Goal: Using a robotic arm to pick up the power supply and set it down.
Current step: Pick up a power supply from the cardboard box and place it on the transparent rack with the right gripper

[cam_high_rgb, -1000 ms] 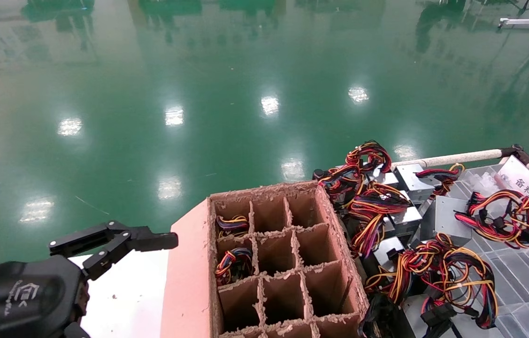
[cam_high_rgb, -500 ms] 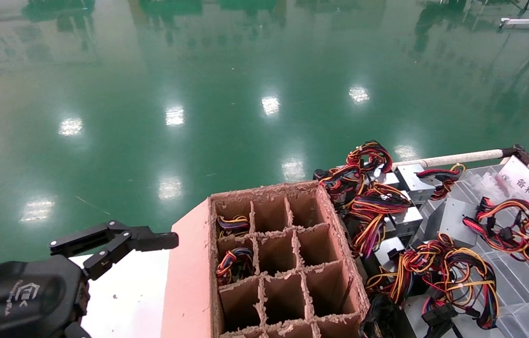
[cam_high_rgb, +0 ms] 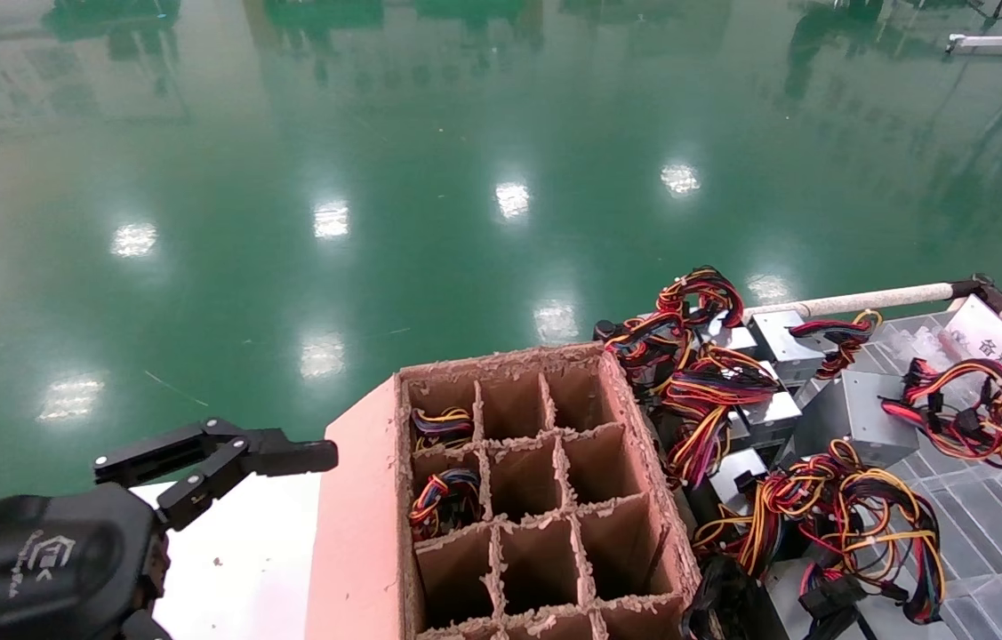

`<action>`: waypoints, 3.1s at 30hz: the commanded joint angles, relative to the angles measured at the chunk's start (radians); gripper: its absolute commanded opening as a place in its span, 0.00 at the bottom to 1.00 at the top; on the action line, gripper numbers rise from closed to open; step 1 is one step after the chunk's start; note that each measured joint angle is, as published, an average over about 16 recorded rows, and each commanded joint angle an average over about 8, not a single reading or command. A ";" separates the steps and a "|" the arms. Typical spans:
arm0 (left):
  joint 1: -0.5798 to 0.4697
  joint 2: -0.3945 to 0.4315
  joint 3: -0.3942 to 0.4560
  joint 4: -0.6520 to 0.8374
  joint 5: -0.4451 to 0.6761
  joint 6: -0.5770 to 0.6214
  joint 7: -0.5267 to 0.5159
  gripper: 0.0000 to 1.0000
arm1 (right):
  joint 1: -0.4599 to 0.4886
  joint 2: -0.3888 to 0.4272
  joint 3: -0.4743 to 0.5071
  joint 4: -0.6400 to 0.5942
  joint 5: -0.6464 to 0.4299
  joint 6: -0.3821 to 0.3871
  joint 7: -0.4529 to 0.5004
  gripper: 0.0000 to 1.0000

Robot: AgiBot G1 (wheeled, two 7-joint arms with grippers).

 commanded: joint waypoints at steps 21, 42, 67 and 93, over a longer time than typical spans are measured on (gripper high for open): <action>0.000 0.000 0.000 0.000 0.000 0.000 0.000 1.00 | 0.090 0.035 -0.071 0.023 -0.113 -0.029 -0.134 0.00; 0.000 0.000 0.000 0.000 0.000 0.000 0.000 1.00 | 0.166 -0.025 -0.079 -0.013 -0.127 -0.014 -0.175 0.00; 0.000 0.000 0.001 0.000 0.000 0.000 0.000 1.00 | 0.360 -0.070 -0.143 -0.012 -0.232 0.123 -0.159 0.00; 0.000 0.000 0.001 0.000 -0.001 0.000 0.000 1.00 | 0.459 -0.151 -0.177 -0.054 -0.281 0.093 -0.160 0.00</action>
